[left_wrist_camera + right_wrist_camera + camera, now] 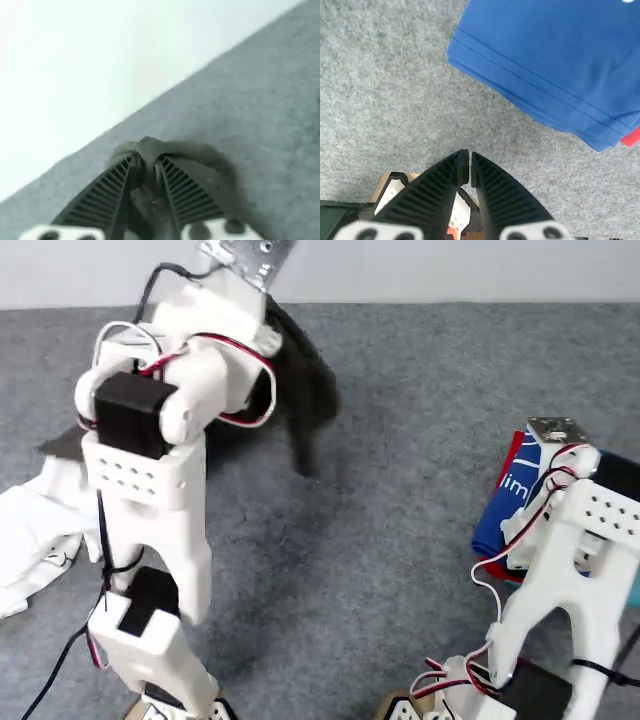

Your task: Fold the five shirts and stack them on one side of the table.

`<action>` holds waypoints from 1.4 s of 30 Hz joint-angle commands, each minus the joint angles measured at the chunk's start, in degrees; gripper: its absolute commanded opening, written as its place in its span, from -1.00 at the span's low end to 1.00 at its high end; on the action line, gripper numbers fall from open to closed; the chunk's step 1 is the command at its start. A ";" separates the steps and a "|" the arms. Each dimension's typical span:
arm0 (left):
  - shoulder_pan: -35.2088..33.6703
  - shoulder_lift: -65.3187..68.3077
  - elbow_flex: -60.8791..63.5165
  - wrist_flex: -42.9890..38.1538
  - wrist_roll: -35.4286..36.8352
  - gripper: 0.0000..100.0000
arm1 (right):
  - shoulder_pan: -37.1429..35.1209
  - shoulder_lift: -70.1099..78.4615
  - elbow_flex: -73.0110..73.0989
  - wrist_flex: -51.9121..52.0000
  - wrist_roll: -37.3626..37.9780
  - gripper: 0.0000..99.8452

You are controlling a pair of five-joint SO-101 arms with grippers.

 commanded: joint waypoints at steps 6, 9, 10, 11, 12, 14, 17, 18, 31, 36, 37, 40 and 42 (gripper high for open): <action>-4.66 -7.65 24.84 1.23 -1.49 -0.97 | -0.13 -2.68 -0.44 2.33 -0.53 -0.97; -7.21 -9.49 39.25 1.14 -7.65 -0.97 | -0.31 -2.68 -0.44 2.33 -0.53 -0.97; -8.18 -10.20 44.18 1.05 -9.76 -0.97 | -0.31 -2.68 -0.53 2.33 -0.53 -0.97; -9.05 -10.73 48.66 0.97 -11.60 -0.97 | -0.40 -2.68 -0.62 2.33 -0.62 -0.97; -10.11 -11.08 52.79 0.97 -13.19 -0.97 | -0.40 -2.68 -0.70 2.33 -0.62 -0.97; -12.92 -11.69 60.79 -0.62 -16.88 -0.97 | -0.40 -2.68 -0.70 2.24 -0.62 -0.97; -19.34 -12.75 69.32 -6.51 -19.87 -0.97 | -0.40 -2.59 -0.70 2.24 -0.62 -0.97; -21.89 -13.10 70.73 -8.53 -19.96 -0.97 | -0.40 -2.51 -0.70 2.24 -0.62 -0.97; -33.23 -13.54 62.20 -8.09 -19.96 -0.81 | -3.82 -2.59 -0.70 2.24 -0.62 -0.97; -32.18 -13.54 50.86 -0.79 -19.87 -0.80 | -8.48 -2.59 -0.70 2.24 -1.41 -0.97; -31.74 -13.54 48.66 0.88 -19.87 -0.80 | -9.19 -2.59 -0.70 2.24 -2.73 -0.97; -30.42 -14.95 47.60 1.41 -19.78 -0.81 | -10.77 -2.59 -0.70 2.24 -5.01 -0.97; -28.84 -17.32 51.21 1.32 -20.04 -0.81 | -11.56 -2.59 -0.70 2.24 -5.01 -0.97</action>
